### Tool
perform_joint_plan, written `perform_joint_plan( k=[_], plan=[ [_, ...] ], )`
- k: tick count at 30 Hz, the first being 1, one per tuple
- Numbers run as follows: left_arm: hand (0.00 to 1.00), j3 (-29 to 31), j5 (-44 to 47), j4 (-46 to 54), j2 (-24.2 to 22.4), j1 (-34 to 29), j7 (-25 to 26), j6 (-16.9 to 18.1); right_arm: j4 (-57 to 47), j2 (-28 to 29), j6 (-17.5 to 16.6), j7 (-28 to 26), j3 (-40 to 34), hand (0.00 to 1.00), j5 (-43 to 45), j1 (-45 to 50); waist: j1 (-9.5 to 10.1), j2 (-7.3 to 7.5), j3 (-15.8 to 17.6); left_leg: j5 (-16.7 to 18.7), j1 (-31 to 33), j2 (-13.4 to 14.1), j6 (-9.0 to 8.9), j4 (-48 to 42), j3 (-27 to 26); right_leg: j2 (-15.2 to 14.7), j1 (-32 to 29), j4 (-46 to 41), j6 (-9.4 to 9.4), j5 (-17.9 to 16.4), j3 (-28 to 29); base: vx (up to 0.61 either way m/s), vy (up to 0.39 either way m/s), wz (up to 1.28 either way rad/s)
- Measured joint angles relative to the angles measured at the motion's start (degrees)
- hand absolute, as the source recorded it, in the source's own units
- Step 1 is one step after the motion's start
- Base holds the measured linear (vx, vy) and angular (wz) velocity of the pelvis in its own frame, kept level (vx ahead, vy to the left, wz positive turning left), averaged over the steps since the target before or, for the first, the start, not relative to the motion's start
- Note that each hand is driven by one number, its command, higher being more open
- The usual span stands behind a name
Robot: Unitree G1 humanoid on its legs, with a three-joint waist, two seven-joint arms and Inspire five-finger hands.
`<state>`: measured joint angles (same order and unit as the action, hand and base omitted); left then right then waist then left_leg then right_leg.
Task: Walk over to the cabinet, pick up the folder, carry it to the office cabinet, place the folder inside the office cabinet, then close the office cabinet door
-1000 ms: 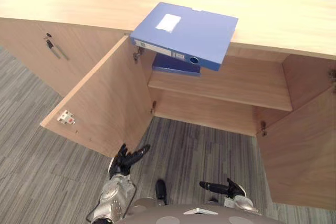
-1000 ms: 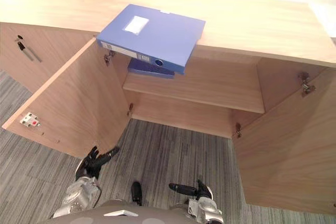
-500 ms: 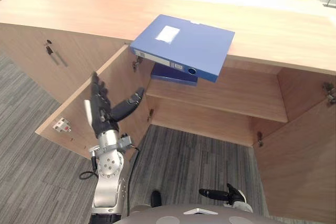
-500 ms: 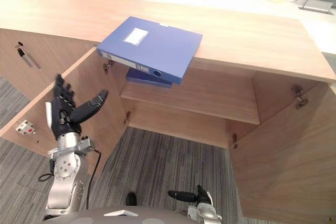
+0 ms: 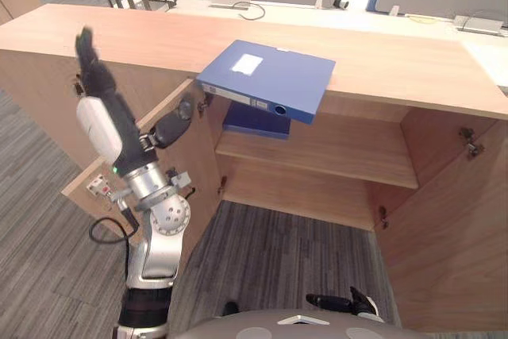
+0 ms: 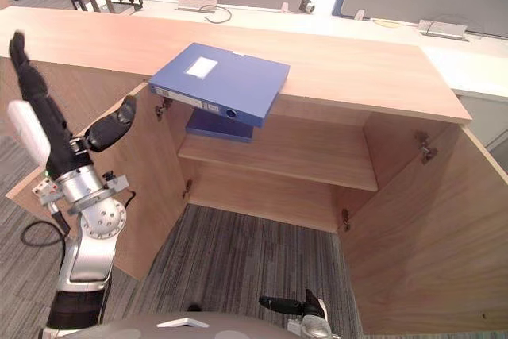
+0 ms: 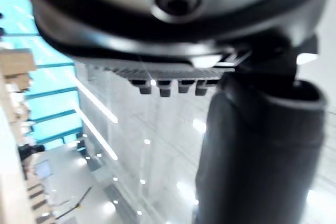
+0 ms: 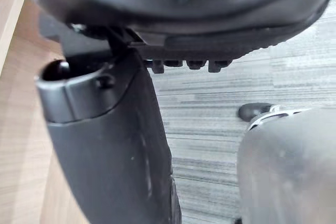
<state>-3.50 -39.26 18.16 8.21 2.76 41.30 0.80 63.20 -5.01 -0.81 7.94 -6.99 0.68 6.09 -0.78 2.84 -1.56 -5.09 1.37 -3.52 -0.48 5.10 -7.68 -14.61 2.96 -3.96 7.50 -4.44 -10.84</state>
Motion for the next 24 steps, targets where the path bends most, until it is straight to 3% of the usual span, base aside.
perform_joint_plan(
  k=[3, 7, 19, 24],
  plan=[
    [1.0, -2.1, -3.4, -1.0, 2.0, 2.9, -1.4, 0.0, 0.3, -0.5, 0.0, -0.1, 0.2, 1.0, -0.3, 0.0, -0.91, -0.4, -0.3, -0.5, -0.1, 0.3, 0.66, -0.1, -0.1, 0.3, 0.0, 0.1, 0.41, 0.3, 0.1, 0.0, -0.007, -0.01],
    [1.0, -5.5, -6.4, -10.2, 7.0, 9.0, -4.4, 0.3, 0.8, -0.6, 0.1, -0.2, 0.5, 1.0, -0.3, 0.1, -1.31, -0.17, -0.1, -0.7, -0.6, 0.3, 0.86, 0.0, -0.4, 0.8, 0.9, 1.6, 0.05, 0.3, 0.1, -0.01, -0.008, -0.06],
    [1.0, -7.5, -6.4, -20.1, 15.2, 13.0, -9.4, 0.3, 0.8, 0.7, 0.1, -1.2, -0.3, 1.0, -0.3, -0.4, -2.69, 1.51, 0.9, 0.2, -2.1, 0.2, 0.19, -0.2, -0.8, 1.0, 3.7, 5.1, -0.68, 1.3, 0.0, 0.03, -0.007, -0.02],
    [1.0, -7.8, -6.3, -20.1, 15.4, 13.6, -10.3, 0.4, 0.8, 0.8, 0.1, -1.3, -1.0, 1.0, -0.3, -0.4, -2.87, 1.48, 1.0, 0.4, -2.4, 0.2, 0.18, -0.2, -0.9, 1.0, 4.2, 5.5, -0.71, 1.5, 0.0, 0.0, -0.002, -0.01]
  ],
)
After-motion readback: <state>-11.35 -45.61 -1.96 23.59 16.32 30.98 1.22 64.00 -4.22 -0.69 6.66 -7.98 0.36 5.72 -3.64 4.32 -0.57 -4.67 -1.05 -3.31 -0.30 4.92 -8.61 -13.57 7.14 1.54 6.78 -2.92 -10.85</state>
